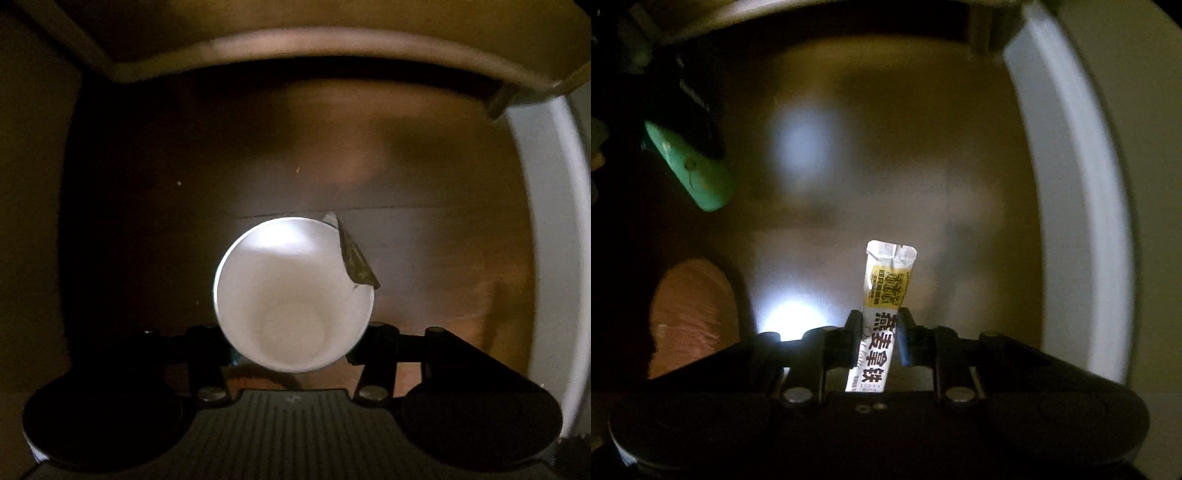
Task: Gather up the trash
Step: 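Lift the cup and stick packet up over the teal wastebasket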
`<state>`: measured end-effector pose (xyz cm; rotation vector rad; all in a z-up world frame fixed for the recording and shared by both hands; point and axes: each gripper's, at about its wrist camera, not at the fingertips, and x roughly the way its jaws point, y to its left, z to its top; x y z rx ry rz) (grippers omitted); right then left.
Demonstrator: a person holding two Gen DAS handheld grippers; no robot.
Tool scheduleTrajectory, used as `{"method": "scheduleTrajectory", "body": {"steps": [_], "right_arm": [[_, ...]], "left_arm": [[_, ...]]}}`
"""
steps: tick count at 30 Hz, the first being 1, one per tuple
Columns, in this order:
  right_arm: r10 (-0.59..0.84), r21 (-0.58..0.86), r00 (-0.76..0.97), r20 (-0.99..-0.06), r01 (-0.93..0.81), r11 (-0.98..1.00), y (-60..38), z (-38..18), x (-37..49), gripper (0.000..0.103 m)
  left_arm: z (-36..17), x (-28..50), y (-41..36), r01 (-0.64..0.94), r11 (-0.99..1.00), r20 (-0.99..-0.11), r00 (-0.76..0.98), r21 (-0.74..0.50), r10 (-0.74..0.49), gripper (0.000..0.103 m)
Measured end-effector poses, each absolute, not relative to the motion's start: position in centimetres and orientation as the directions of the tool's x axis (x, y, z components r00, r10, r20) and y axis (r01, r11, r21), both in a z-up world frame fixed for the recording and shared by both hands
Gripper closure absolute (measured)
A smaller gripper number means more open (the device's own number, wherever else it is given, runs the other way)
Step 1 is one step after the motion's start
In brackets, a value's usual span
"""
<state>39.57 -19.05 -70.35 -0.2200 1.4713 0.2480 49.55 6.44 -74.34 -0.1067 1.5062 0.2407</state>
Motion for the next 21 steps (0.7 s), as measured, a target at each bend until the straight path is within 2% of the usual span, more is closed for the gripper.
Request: {"method": "scheduleTrajectory", "body": {"steps": [14,21], "right_arm": [[0.165,0.060,0.286,-0.944,-0.342,0.938,-18.9,-44.9,42.8,0.084],[0.235,0.085,0.379,-0.895,-0.372,0.924,-17.6,-31.5,45.0,0.084]], "left_arm": [[-47.7,49.0,4.6,-0.238,0.971,-0.976,0.210,-0.001,0.050,0.054],[-35.4,48.8,5.3,-0.178,0.984,-0.963,0.268,-0.032,0.017,0.054]]}}
